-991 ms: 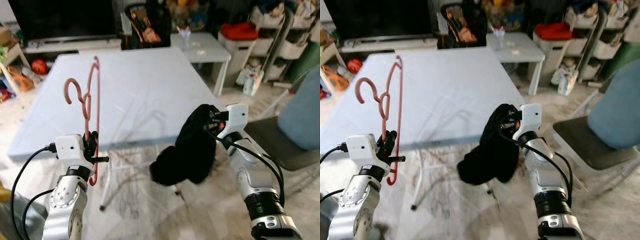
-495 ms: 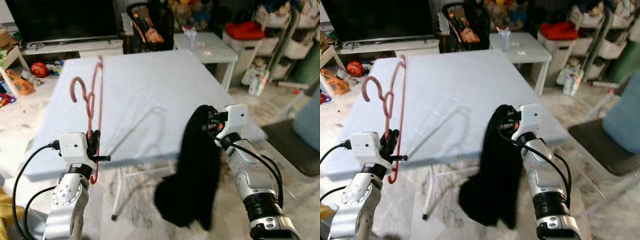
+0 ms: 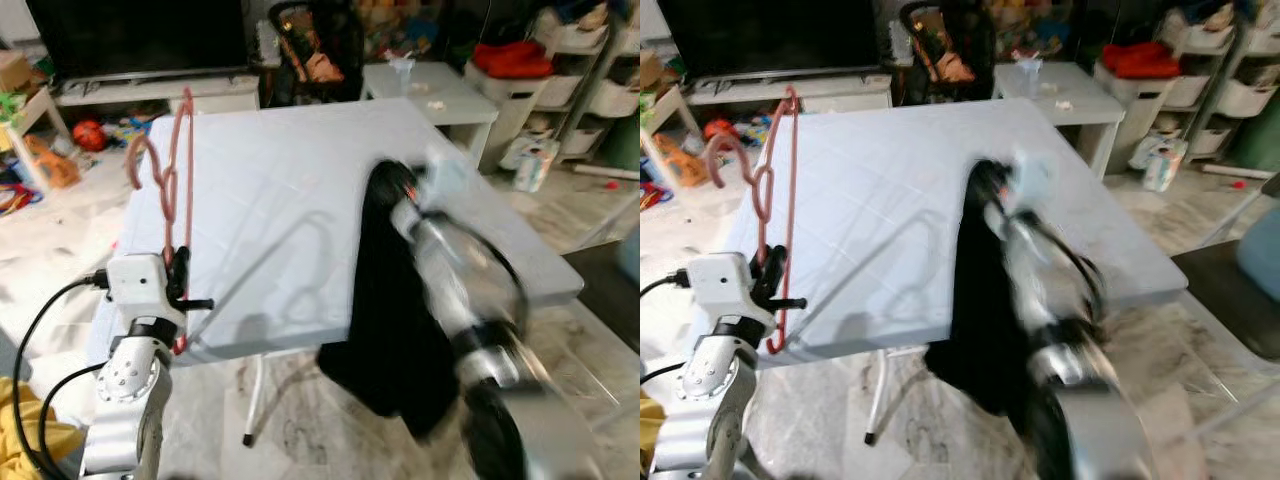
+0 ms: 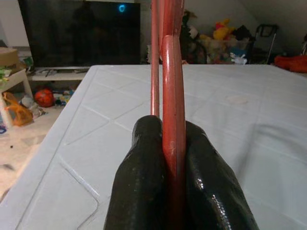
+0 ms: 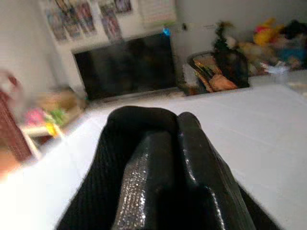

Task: Hang hanger

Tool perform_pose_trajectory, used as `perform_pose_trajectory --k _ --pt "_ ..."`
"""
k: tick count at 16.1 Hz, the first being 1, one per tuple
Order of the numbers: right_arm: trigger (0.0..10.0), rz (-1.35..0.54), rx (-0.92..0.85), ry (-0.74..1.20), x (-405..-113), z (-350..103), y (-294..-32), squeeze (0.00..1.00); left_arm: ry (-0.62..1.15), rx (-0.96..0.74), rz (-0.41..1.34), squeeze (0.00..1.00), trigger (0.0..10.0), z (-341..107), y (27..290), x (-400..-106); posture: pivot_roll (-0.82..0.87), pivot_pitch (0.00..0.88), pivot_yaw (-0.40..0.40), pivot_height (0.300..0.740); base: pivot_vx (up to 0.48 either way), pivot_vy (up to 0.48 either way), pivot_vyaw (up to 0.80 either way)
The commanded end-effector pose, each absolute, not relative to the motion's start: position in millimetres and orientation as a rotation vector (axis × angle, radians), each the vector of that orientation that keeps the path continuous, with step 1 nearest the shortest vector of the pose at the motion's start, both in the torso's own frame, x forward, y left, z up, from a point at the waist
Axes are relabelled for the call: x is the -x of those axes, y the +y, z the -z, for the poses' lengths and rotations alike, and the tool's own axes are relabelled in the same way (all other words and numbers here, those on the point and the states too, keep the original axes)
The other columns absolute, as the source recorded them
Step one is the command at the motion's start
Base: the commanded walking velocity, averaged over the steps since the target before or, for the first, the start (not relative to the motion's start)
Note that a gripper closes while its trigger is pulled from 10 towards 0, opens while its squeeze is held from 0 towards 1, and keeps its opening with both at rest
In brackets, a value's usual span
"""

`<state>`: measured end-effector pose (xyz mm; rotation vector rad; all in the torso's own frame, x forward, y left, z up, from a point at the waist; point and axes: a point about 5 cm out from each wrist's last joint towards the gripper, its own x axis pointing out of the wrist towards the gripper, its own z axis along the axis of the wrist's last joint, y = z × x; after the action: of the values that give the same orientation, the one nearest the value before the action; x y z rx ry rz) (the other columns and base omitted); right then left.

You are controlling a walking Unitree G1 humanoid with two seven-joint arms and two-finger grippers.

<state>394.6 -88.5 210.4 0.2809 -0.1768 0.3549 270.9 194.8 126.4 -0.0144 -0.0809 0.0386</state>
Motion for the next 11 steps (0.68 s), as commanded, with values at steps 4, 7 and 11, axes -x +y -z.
perform_pose_trajectory --k 4,7,11 --pt "10.0 -0.443 -0.557 -0.348 -407 -295 -55 0.00 0.005 -0.001 -0.035 0.00 10.0 -109 192 -263 0.03 0.000 -0.024 0.740 0.000 0.000 0.00" --pt "10.0 -0.426 -0.632 -0.464 -409 -346 -60 0.00 -0.003 -0.007 -0.062 0.00 10.0 -110 191 -260 0.04 0.000 -0.045 0.740 0.000 0.000 0.00" --pt "10.0 -0.239 -0.229 -0.259 -416 -284 -57 0.00 -0.002 -0.007 -0.079 0.00 10.0 -108 189 -256 0.04 0.000 -0.053 0.740 0.000 0.000 0.00"
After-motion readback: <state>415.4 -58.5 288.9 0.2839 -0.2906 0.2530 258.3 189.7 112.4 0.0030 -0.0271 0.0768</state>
